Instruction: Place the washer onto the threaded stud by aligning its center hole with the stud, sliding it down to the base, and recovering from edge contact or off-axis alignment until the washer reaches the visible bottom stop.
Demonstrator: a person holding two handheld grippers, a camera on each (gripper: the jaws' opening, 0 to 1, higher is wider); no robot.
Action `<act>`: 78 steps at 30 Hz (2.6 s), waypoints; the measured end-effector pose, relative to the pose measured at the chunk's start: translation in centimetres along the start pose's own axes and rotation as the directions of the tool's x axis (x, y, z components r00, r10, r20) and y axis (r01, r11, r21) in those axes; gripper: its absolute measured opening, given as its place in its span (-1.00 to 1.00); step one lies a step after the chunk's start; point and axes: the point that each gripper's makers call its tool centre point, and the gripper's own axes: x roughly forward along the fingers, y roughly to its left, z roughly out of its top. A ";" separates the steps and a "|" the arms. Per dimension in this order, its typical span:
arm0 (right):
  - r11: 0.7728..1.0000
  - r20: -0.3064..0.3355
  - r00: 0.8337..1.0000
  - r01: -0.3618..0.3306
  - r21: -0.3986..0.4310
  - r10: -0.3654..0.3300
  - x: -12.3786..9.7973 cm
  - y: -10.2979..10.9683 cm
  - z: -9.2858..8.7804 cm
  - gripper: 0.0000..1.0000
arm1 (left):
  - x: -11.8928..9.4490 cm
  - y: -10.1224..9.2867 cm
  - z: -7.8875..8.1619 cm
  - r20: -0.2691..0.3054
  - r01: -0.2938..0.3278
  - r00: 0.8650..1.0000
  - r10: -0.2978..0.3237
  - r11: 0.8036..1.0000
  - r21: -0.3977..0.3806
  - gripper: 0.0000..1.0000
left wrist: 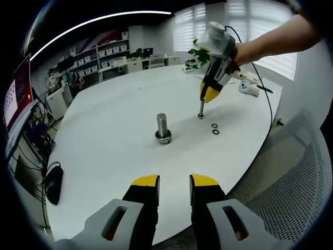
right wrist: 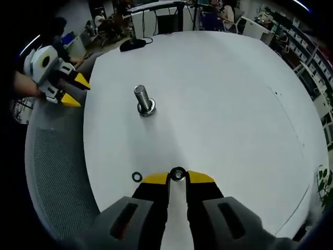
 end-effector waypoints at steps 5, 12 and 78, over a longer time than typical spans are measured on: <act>1.000 -0.034 0.999 -0.013 0.012 0.014 1.2 -0.2 -0.5 -0.72 | 0.0 0.0 0.0 0.002 0.001 1.000 -0.001 1.000 0.000 -0.59; 1.000 -0.068 0.998 -0.016 0.021 0.018 2.6 -0.4 -1.5 -0.72 | -0.1 0.0 0.1 0.008 0.001 1.000 -0.001 1.000 0.000 -0.59; 0.997 -0.073 0.997 -0.012 0.076 0.018 3.7 3.7 -4.0 -0.58 | -0.1 0.3 0.4 0.022 -0.017 1.000 0.017 1.000 0.003 -0.60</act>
